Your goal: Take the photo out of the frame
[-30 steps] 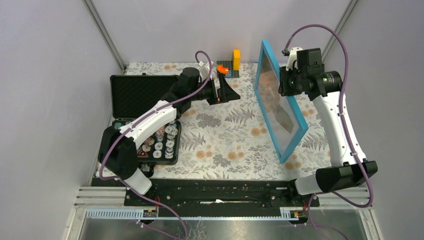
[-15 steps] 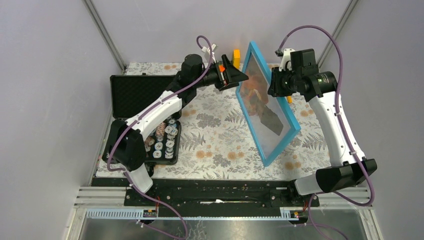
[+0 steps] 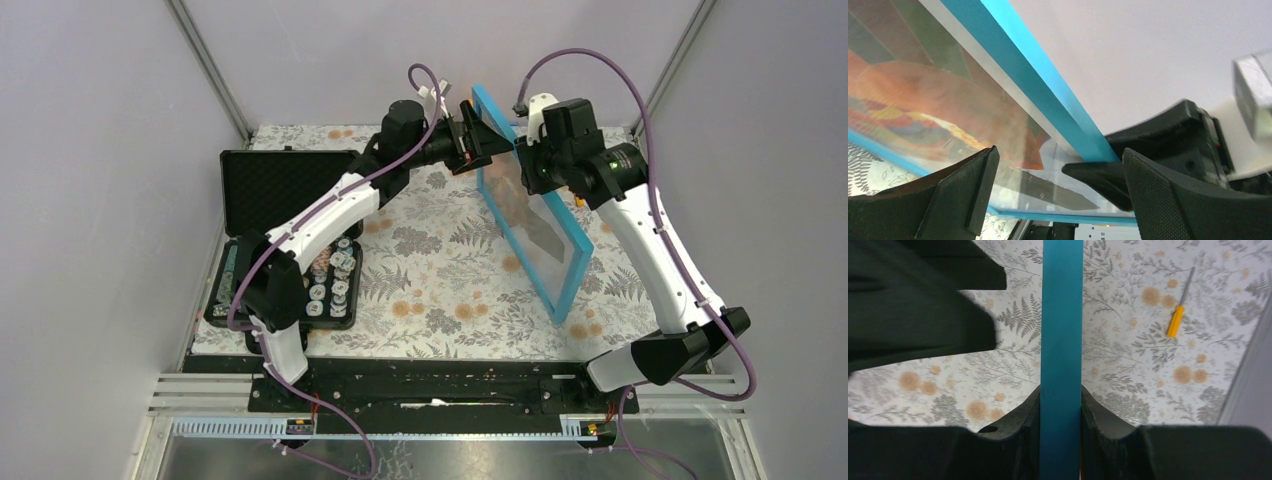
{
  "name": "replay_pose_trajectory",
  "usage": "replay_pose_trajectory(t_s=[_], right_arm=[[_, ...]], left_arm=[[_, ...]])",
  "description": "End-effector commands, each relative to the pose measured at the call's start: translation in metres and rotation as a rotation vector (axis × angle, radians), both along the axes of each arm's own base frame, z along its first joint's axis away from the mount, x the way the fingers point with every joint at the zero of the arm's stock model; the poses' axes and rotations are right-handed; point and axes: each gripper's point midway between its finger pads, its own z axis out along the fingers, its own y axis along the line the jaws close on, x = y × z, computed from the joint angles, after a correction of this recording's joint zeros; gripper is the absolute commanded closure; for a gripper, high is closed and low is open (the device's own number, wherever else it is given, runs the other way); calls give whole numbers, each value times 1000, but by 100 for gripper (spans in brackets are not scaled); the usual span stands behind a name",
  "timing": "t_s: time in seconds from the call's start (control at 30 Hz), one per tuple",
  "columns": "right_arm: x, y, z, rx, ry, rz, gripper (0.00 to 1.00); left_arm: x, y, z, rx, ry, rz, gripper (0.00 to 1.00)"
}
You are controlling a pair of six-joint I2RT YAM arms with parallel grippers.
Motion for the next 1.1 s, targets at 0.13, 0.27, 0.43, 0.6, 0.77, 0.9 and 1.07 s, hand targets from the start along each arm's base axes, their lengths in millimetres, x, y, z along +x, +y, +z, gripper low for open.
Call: replay_pose_trajectory(t_s=[0.13, 0.27, 0.43, 0.6, 0.77, 0.9, 1.07], right_arm=[[13, 26, 38, -177, -278, 61, 100], [8, 45, 28, -223, -287, 112, 100], [-1, 68, 6, -258, -266, 191, 92], [-15, 87, -6, -267, -243, 286, 68], [-33, 107, -13, -189, -178, 388, 50], [-52, 121, -18, -125, -114, 497, 26], [-78, 133, -2, -29, -88, 615, 1]], left_arm=[[24, 27, -5, 83, 5, 159, 1], [25, 40, -26, 109, 66, 177, 1], [27, 48, -42, 108, 122, 185, 1], [22, 51, -45, 105, 151, 184, 3], [22, 56, -49, 113, 172, 207, 16], [17, 60, -52, 115, 199, 211, 28], [12, 81, -60, 171, 210, 232, 36]])
